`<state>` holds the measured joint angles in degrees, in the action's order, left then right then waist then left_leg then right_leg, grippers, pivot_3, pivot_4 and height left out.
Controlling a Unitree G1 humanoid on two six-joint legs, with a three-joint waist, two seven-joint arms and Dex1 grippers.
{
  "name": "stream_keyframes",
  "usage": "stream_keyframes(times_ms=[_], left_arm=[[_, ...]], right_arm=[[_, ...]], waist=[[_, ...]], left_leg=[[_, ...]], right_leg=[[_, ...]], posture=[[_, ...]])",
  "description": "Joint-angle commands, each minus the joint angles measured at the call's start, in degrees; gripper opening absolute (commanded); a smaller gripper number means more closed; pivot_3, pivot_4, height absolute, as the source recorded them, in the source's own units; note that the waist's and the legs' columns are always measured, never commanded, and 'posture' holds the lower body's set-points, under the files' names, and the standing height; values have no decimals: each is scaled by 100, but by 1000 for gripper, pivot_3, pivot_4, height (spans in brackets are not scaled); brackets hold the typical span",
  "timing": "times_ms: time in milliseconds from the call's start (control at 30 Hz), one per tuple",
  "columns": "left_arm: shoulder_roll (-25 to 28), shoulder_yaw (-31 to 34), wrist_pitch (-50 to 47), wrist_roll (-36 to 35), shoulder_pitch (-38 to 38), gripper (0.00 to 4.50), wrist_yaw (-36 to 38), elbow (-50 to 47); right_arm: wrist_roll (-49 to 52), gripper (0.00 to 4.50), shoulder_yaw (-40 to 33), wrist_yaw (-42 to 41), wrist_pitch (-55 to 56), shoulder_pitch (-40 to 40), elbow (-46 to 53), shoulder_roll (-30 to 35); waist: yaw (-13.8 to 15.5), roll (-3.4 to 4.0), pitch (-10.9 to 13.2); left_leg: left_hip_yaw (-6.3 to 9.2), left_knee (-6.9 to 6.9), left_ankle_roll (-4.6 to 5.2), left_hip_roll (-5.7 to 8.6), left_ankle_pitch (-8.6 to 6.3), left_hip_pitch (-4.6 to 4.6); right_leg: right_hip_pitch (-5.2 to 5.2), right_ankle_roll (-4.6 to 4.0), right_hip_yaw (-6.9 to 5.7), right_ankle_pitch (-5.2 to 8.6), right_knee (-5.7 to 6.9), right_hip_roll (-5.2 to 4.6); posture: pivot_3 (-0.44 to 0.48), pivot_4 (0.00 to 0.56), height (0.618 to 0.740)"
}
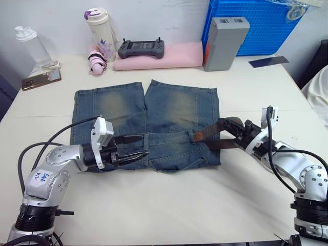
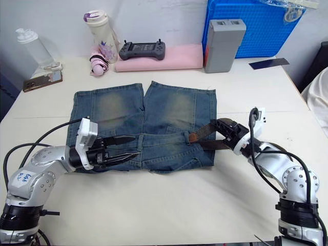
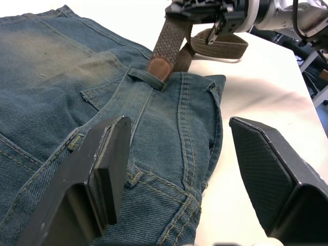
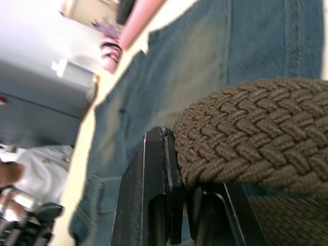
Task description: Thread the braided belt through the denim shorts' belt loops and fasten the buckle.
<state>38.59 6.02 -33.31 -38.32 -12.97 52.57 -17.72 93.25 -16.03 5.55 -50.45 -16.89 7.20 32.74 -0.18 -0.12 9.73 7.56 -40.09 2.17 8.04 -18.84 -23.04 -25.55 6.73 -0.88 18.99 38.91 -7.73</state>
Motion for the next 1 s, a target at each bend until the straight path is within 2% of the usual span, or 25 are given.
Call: stream_keyframes(times_ms=[33,267,567,833,1000], left_arm=[[-4,124,14,-120,4,3376,-24,-262],[-18,108,26,-99,-10,3376,-38,-272],[-40,87,32,-71,12,3376,-81,-321],[-27,54,76,-13,2,3376,-114,-356],[-31,-332,410,378,-369,3376,111,-86]], right_arm=[[-258,0,-1,-104,15,-98,-95,-122],[-616,0,-309,-321,-36,-341,-309,39],[-1023,0,-153,-305,-193,-461,29,-39],[-1658,0,106,-40,-95,-224,461,-549],[-2109,0,369,107,-169,-77,591,-844]], waist=[[1,0,0],[4,0,0],[7,0,0],[5,0,0],[12,0,0]], left_leg=[[-1,0,0,0,0,0],[-5,0,0,0,0,0],[-9,0,0,0,0,0],[-10,-1,0,-1,0,0],[-15,-1,0,-1,0,1]], right_leg=[[0,0,0,0,0,0],[-1,1,2,-1,0,0],[-3,1,5,-1,1,0],[-5,2,9,-1,3,1],[-9,2,14,-1,8,4]], posture=[[0,150,676],[0,150,676],[0,150,676],[0,150,676],[0,150,676]])
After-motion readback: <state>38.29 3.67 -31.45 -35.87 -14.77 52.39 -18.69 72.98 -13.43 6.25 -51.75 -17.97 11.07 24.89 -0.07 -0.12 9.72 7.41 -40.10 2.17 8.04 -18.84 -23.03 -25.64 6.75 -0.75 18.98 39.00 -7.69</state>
